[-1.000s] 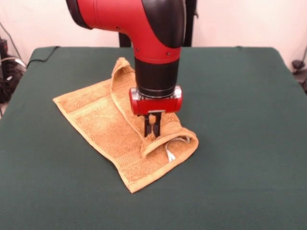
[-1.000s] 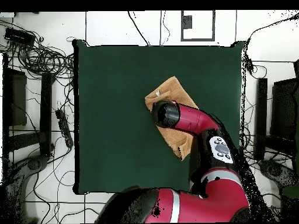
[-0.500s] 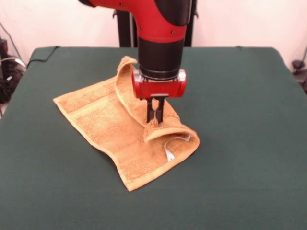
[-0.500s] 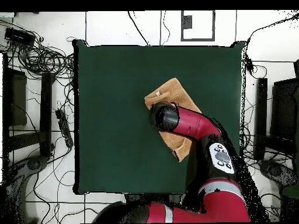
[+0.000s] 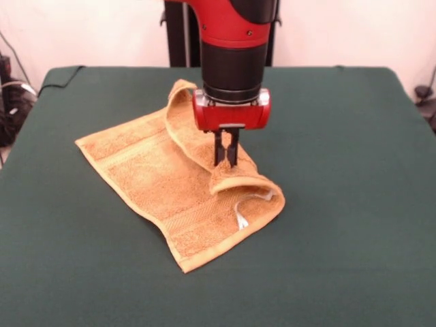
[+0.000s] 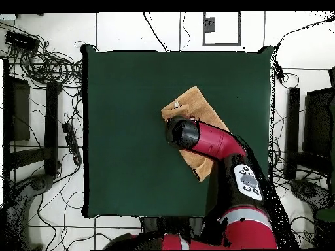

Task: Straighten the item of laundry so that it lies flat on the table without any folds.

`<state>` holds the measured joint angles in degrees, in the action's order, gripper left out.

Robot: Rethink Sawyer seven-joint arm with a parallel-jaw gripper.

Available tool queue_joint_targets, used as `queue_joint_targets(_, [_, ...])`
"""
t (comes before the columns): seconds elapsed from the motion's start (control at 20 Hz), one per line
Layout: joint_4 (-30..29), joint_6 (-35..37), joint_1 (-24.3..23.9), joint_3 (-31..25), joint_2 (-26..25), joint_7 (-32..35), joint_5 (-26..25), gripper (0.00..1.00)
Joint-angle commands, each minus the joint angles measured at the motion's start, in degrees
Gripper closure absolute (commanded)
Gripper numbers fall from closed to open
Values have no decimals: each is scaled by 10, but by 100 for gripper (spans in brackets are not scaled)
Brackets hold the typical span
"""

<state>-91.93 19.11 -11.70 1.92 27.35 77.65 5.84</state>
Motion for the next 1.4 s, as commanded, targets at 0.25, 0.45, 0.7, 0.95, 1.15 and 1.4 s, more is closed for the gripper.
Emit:
queue_joint_targets(0.25, [-50, 8, 15, -35, -27, 159, 46, 100])
queue_joint_targets(0.45, [-55, 0, 16, -40, -31, 164, 54, 100])
queue_joint_targets(0.7, [-65, -4, 27, -40, -30, 177, 69, 100])
queue_joint_targets(0.95, [-72, -9, 33, -47, -31, 184, 88, 100])
queue_joint_targets(1.15, [-75, -10, 40, -49, -32, 186, 102, 100])
queue_joint_targets(1.4, [-76, -11, 47, -48, -33, 185, 117, 100])
